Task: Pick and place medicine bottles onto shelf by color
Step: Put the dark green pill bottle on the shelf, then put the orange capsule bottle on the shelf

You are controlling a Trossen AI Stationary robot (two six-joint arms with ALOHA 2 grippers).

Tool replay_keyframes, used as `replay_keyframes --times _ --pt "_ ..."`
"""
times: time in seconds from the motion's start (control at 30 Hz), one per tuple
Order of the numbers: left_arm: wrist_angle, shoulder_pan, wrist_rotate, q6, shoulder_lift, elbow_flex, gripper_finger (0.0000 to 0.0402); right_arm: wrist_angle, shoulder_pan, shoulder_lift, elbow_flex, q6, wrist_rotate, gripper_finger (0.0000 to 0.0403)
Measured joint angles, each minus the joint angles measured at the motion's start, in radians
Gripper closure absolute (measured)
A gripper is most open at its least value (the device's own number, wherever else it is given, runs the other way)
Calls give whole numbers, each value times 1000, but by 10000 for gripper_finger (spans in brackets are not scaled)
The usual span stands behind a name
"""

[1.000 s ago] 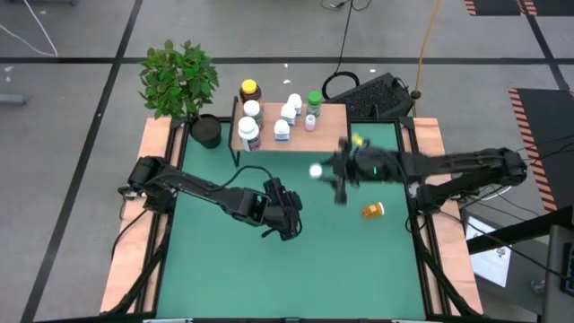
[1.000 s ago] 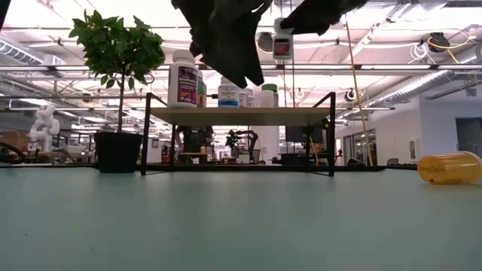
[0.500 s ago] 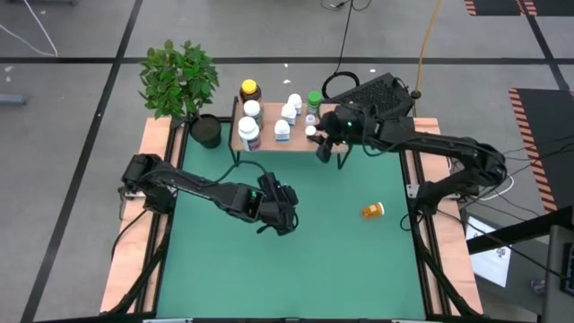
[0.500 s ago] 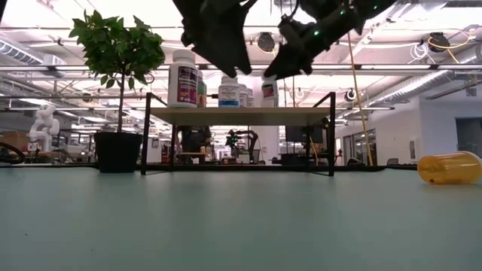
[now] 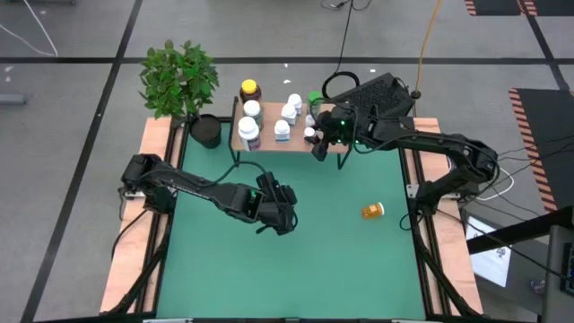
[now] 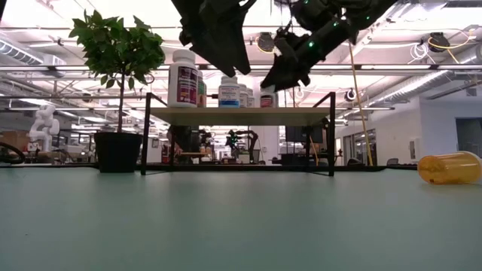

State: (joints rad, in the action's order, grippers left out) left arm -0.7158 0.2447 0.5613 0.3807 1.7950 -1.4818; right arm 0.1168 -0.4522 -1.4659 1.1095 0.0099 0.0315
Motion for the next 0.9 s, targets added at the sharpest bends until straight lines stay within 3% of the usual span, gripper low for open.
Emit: replay_keyframes --times 0.23,0.43,0.7,0.9 --pt "-51 1 4 31 0 0 128 62 9 118 0 -23 -1 147" --pt "-112 8 80 78 0 0 128 365 77 311 0 57 -20 132" --pt "-3 12 69 69 43 -1 128 881 304 429 -1 231 -63 152" --pt "12 11 58 32 82 1 128 986 504 449 -108 416 -82 166"
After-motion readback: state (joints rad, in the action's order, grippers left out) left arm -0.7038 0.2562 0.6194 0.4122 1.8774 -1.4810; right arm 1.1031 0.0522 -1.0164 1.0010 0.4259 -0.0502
